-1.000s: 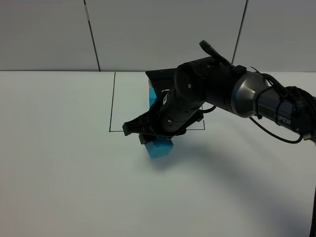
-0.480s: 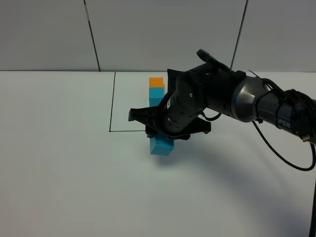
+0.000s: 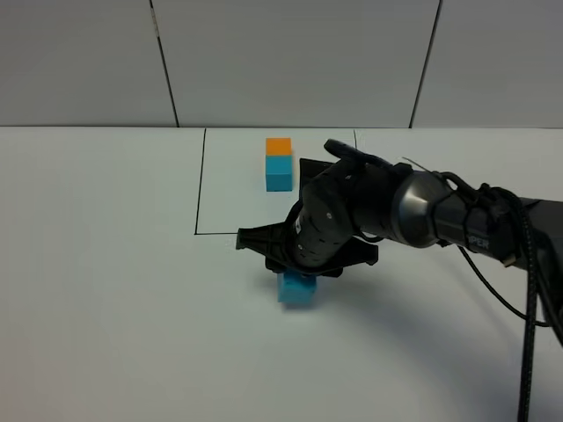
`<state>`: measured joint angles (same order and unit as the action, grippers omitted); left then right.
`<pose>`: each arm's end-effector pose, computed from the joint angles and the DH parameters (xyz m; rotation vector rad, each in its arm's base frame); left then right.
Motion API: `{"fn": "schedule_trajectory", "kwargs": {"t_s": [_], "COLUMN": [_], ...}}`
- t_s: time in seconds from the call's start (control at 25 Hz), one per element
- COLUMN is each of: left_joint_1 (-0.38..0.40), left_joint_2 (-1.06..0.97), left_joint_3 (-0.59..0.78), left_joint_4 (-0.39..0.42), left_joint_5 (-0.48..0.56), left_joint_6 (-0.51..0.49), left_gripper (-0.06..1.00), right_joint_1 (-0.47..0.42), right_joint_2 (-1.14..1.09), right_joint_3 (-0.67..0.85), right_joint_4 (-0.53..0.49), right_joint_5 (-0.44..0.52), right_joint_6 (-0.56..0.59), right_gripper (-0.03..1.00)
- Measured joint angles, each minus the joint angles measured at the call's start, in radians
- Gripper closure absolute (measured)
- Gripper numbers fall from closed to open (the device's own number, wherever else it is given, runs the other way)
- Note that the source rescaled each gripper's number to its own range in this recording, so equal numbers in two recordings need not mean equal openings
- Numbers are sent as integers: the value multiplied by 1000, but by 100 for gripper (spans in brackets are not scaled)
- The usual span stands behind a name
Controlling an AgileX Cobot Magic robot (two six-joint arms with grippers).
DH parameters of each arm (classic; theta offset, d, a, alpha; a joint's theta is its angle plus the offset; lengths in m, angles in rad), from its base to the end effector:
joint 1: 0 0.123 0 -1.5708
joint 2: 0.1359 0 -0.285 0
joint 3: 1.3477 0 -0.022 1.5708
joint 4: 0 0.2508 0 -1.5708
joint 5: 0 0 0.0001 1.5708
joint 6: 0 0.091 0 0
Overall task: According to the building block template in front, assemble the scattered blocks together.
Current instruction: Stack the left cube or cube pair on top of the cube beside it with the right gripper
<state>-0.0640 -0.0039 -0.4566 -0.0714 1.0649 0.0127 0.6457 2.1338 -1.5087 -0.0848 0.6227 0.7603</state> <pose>-0.0013 -0.0056 0.2650 0.0819 2.0863 -0.1174 0.3592 0.2650 0.1483 0.0776 2.7711 0.3052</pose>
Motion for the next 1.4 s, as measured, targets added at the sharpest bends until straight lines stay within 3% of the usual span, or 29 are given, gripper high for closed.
{"fn": "schedule_trajectory", "kwargs": {"t_s": [0.48,0.76,1.4], "left_joint_1": [0,0,0], "left_joint_2": [0,0,0], "left_joint_3": [0,0,0], "left_joint_4": [0,0,0], "left_joint_5": [0,0,0], "left_joint_6": [0,0,0], "left_gripper": [10,10,10], "right_joint_1": [15,32,32], "right_joint_2": [101,111,130], "right_joint_3": [-60,-74,-97], "right_joint_4": [-57,-144,-65], "right_joint_5": [15,45,70], "right_joint_6": [20,73,6], "right_gripper": [53,53,53]}}
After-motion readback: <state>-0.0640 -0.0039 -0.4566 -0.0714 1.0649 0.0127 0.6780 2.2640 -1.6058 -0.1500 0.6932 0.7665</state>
